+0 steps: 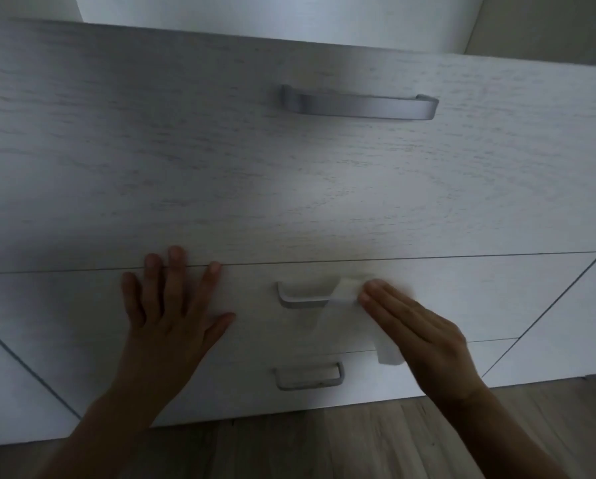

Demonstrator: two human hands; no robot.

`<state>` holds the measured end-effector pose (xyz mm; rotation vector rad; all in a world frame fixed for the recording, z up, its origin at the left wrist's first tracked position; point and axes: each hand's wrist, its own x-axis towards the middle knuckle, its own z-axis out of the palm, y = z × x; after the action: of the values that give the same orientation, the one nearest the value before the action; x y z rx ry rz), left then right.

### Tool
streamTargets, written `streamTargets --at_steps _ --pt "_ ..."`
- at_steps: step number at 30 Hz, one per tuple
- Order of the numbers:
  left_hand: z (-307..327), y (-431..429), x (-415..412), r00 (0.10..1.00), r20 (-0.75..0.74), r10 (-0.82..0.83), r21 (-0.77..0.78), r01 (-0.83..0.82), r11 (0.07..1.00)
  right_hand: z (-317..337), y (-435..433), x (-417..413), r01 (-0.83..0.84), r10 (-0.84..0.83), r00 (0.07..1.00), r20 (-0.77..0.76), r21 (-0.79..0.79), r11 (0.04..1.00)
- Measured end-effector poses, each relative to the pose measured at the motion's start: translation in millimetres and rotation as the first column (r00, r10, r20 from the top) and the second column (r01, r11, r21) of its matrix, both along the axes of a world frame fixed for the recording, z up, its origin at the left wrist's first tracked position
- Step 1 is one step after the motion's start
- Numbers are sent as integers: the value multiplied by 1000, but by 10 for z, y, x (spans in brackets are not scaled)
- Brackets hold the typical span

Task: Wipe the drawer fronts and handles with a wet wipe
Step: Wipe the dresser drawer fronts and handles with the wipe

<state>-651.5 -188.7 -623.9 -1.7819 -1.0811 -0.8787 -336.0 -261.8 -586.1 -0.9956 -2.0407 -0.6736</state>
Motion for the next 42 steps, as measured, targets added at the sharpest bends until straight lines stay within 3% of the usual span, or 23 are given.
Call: streamTargets --at_steps 4,6,8,10,12,16,18,23,31,37,42 --pt "31 -39 11 1000 4 -22 -8 22 1000 -22 -281 204 140 -153 980 -126 -110 984" --pt "51 -88 11 999 19 -31 -25 31 999 -47 -449 225 208 -259 928 -269 -204 957" --pt "72 -151 3 999 40 -33 -50 35 998 -40 -619 159 181 -342 770 -539 -329 927" --pt "72 -217 -28 999 37 -20 -73 23 997 -80 -755 97 98 -417 526 -741 -435 895" --pt "39 -262 -70 1000 3 -28 -91 28 995 -136 -845 49 74 -509 409 -757 -529 846" --pt "-20 -316 -128 998 -45 -49 -129 43 991 -214 -837 -86 -36 -594 360 -719 -647 762" --pt "-50 -331 -162 997 -61 -38 -143 29 989 -241 -761 -179 -98 -616 377 -691 -691 716" --pt "-76 -323 -211 998 -66 -23 -165 12 986 -343 -510 -311 -74 -644 459 -612 -749 659" --pt "-187 -213 -169 999 -27 -30 -145 26 989 -844 -277 -611 188 -558 622 -548 -588 787" --pt "-261 -109 -145 998 -8 -62 -102 61 993 -1311 -274 -867 0 -413 736 -536 -610 792" --pt "-283 -43 -128 997 5 -74 -77 74 994 -1251 -303 -701 26 -254 912 -321 -574 818"
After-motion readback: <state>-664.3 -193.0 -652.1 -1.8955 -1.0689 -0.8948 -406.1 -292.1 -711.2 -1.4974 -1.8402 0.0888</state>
